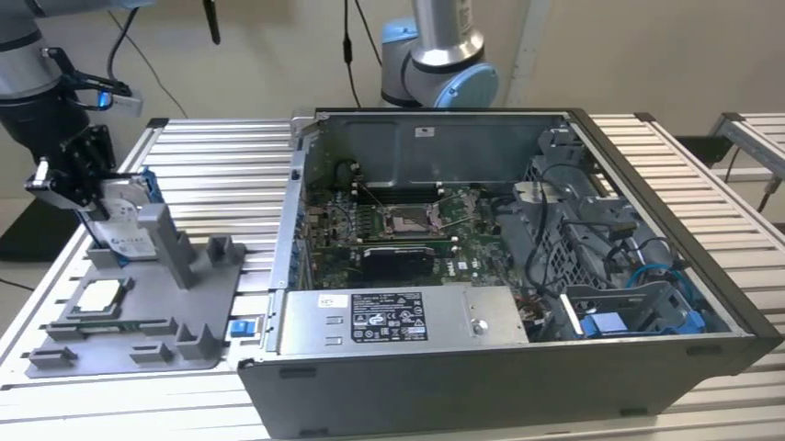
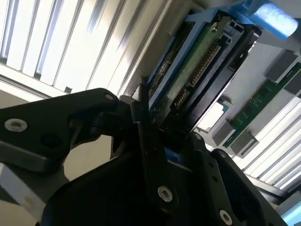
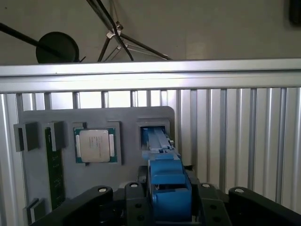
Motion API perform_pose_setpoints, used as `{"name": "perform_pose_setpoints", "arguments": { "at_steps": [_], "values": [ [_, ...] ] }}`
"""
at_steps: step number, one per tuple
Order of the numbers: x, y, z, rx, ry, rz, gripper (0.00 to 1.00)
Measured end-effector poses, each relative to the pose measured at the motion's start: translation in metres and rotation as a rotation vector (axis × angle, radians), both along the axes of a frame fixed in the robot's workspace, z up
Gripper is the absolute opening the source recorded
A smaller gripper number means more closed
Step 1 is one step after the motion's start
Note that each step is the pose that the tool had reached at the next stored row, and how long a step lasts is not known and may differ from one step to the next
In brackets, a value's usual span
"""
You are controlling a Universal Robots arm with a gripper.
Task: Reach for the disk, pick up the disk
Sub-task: 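Pick up the disk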
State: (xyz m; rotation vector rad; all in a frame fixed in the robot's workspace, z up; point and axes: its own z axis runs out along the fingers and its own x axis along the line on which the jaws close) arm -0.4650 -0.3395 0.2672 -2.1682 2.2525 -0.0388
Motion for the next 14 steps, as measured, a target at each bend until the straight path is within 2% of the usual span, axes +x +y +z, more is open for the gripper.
{"name": "perform_pose_setpoints", "arguments": {
  "at_steps": [14],
  "values": [
    [0.0, -0.0001, 0.0, 0.0, 0.0001, 0.0, 0.0]
  ]
}}
